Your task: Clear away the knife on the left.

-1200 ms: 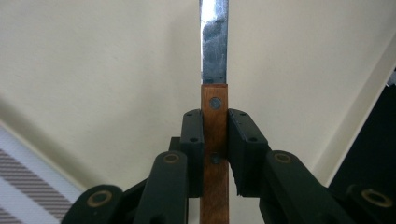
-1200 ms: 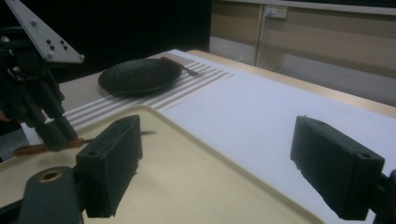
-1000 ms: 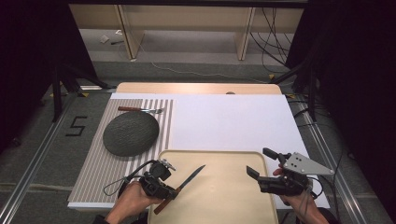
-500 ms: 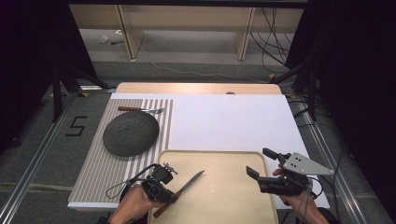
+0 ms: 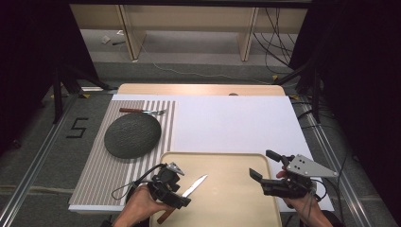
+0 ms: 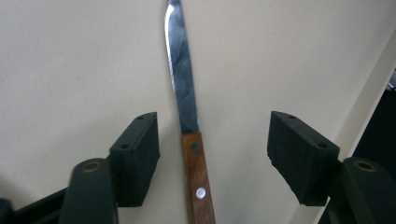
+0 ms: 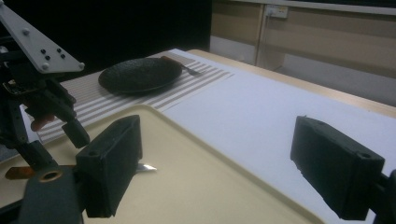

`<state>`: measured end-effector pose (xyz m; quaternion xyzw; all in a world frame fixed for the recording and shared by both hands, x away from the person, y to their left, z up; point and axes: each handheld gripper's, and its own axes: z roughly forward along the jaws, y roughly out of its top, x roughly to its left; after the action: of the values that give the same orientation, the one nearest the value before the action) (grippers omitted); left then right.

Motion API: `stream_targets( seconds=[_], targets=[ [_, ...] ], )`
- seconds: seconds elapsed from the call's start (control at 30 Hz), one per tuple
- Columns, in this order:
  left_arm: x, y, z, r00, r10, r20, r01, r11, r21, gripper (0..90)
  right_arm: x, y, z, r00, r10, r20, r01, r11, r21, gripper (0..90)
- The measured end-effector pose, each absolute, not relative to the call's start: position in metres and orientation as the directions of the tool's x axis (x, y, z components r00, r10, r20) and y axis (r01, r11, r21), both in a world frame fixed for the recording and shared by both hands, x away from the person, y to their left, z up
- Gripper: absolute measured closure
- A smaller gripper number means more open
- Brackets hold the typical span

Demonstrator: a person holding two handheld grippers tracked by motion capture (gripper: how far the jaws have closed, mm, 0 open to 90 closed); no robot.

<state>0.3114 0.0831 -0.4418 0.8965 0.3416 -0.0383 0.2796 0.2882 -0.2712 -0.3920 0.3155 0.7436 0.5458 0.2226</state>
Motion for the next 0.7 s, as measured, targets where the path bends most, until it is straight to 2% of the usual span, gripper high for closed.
stream_targets(
  seconds=[0.13,0.2,0.43,0.7],
  targets=[
    [0.309,0.076,-0.441,0.791,0.559,-0.248,0.597,-0.619,0.510,30.7,0.288,-0.271,-0.392,-0.702,0.712,0.014,0.227,0.205,0.952,17.6],
    [0.309,0.074,-0.440,0.794,0.550,-0.259,0.594,-0.614,0.520,33.9,0.288,-0.271,-0.392,-0.701,0.713,0.013,0.224,0.204,0.953,17.6],
    [0.310,0.066,-0.446,0.801,0.538,-0.262,0.588,-0.627,0.510,60.9,0.288,-0.271,-0.392,-0.702,0.712,0.014,0.226,0.204,0.953,17.6],
    [0.313,0.054,-0.457,0.811,0.531,-0.244,0.579,-0.674,0.459,84.9,0.289,-0.271,-0.392,-0.701,0.713,0.013,0.228,0.206,0.952,17.6]
  ],
)
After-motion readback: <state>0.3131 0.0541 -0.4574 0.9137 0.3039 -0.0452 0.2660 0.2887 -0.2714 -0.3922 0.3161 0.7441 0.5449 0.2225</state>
